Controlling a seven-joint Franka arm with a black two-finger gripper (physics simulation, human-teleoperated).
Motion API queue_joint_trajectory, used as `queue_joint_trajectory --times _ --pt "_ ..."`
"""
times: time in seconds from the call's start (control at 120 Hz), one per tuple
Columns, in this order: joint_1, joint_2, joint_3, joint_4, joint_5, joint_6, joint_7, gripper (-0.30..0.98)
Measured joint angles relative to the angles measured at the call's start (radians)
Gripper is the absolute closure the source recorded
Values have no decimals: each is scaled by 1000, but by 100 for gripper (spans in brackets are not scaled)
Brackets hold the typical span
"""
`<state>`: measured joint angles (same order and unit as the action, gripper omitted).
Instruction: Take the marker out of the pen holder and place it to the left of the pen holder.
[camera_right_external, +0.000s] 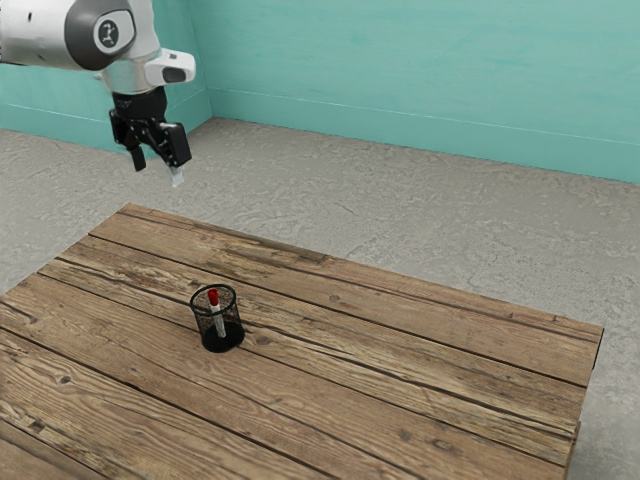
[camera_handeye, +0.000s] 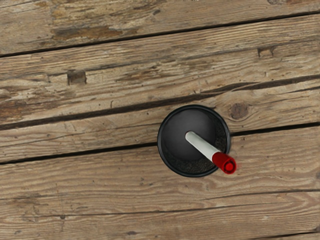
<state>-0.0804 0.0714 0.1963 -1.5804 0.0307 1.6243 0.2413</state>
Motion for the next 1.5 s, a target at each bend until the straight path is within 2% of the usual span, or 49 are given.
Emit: queue_joint_trajectory --times 0.242,0.333,0.517,0.708,0.933,1.167,1.5 --pt "2 -2 -2 -6 2 -3 -21 0" --pt "9 -19 -18 -61 7 10 -4 0" --pt "-24 -140 -27 -382 24 234 150 0" --pt "-54 -150 -27 -439 31 325 288 0" --pt "-97 -165 -41 -626 68 522 403 0" --pt "-102 -137 -43 -671 93 657 485 0" --pt "-98 -44 -42 -667 126 771 559 0"
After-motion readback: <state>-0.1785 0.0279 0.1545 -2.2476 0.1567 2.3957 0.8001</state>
